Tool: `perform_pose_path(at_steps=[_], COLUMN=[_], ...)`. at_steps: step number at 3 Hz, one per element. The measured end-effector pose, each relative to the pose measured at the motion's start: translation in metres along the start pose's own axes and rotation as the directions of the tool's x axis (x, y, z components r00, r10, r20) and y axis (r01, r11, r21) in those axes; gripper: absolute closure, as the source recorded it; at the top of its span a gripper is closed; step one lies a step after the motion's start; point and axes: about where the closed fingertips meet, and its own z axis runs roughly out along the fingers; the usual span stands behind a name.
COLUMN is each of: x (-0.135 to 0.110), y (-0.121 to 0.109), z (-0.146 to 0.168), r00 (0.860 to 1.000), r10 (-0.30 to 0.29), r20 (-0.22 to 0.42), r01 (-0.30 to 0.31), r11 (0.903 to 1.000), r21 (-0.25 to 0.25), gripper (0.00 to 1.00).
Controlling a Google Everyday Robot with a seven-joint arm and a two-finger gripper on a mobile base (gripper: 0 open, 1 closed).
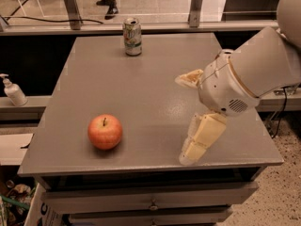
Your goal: Move apple near 7up can
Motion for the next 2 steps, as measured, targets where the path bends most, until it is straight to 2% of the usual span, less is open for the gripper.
perform_pose_path(at_steps=[1, 2], x=[-0.008, -0.018], y=[-0.001, -0.003], z=[0.016, 0.049], r00=[0.999, 0.995], r10=[0.008, 0.021], r20=[0.041, 0.097], r01=[-0.008, -0.019], r11=[1.0, 0.9997], r21=[0.005, -0.017], gripper=[0.0, 0.0])
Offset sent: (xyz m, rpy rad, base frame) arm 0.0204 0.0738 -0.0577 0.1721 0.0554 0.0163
